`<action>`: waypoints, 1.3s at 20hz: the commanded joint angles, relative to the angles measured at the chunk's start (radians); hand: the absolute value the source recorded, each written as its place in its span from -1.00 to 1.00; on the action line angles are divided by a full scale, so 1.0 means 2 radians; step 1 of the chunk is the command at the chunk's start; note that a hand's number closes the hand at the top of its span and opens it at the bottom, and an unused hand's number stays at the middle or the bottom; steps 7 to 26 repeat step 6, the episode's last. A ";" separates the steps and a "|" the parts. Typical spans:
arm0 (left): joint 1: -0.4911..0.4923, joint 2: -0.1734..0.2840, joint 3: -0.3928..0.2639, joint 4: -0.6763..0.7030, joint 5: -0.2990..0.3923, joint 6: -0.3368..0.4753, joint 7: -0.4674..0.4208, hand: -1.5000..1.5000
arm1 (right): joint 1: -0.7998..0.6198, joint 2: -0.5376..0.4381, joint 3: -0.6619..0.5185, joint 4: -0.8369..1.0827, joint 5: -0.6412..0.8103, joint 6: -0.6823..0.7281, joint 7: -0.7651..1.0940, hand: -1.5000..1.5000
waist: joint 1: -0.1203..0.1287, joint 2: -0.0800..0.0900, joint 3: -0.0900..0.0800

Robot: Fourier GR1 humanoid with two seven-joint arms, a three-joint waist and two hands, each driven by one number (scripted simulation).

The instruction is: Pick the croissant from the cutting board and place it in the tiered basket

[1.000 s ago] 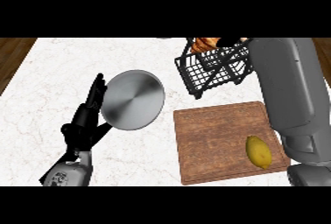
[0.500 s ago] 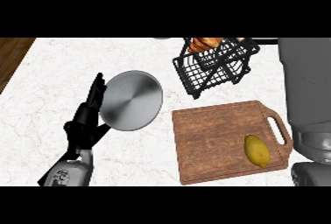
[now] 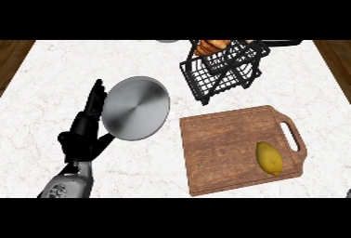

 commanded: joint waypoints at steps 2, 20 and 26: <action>0.037 -0.012 -0.019 -0.020 -0.010 0.007 -0.009 0.00 | 0.100 -0.058 -0.070 -0.034 -0.077 0.062 -0.053 -1.00 | 0.000 0.000 0.000; 0.001 0.000 0.001 -0.018 -0.001 0.002 0.011 0.00 | 0.173 -0.106 -0.134 -0.041 -0.153 0.146 -0.094 -1.00 | -0.006 0.000 0.000; 0.001 0.000 0.001 -0.018 -0.001 0.002 0.011 0.00 | 0.173 -0.106 -0.134 -0.041 -0.153 0.146 -0.094 -1.00 | -0.006 0.000 0.000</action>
